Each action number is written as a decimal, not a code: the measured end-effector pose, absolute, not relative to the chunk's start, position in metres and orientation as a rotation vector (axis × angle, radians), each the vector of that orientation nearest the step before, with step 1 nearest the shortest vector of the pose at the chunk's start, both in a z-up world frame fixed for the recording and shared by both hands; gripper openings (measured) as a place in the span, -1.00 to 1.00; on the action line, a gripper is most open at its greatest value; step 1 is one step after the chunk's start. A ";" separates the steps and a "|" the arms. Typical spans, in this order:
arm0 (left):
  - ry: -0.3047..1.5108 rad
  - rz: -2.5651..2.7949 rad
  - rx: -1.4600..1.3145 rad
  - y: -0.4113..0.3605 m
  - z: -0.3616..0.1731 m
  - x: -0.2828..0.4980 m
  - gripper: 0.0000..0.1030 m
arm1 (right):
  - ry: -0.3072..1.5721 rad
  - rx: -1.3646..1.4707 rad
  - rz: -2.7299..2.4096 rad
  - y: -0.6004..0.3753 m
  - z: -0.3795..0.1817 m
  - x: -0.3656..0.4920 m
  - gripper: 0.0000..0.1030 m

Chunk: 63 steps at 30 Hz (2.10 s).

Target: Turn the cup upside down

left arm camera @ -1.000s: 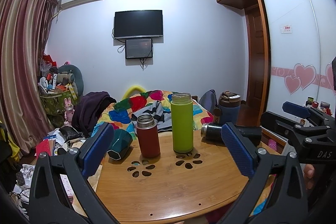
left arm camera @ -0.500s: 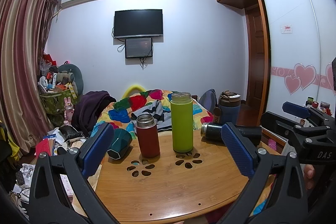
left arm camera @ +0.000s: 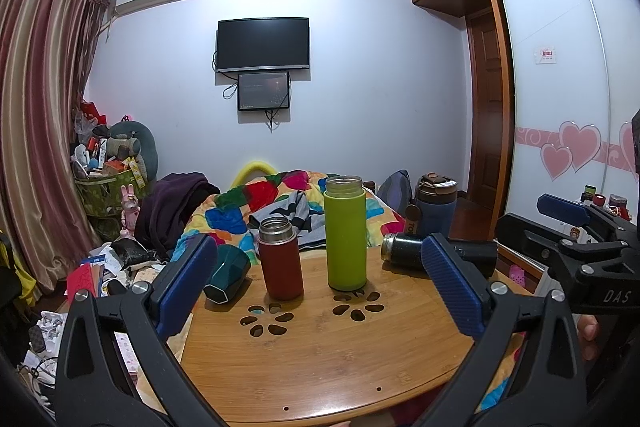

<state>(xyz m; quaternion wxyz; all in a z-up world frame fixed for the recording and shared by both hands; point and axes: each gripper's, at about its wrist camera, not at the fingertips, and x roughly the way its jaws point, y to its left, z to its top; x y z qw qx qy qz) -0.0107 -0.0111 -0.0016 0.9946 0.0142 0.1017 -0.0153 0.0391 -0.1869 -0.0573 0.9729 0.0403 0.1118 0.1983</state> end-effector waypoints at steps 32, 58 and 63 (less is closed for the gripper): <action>0.405 -0.138 -0.012 -0.027 -0.046 0.070 1.00 | 0.406 0.008 0.229 -0.243 -0.110 0.117 1.00; 0.583 -0.176 0.065 -0.045 -0.103 0.127 1.00 | 0.734 -0.074 0.445 -0.281 -0.167 0.257 0.66; 0.580 -0.198 0.053 -0.045 -0.103 0.124 1.00 | 0.731 -0.084 0.480 -0.278 -0.166 0.242 0.45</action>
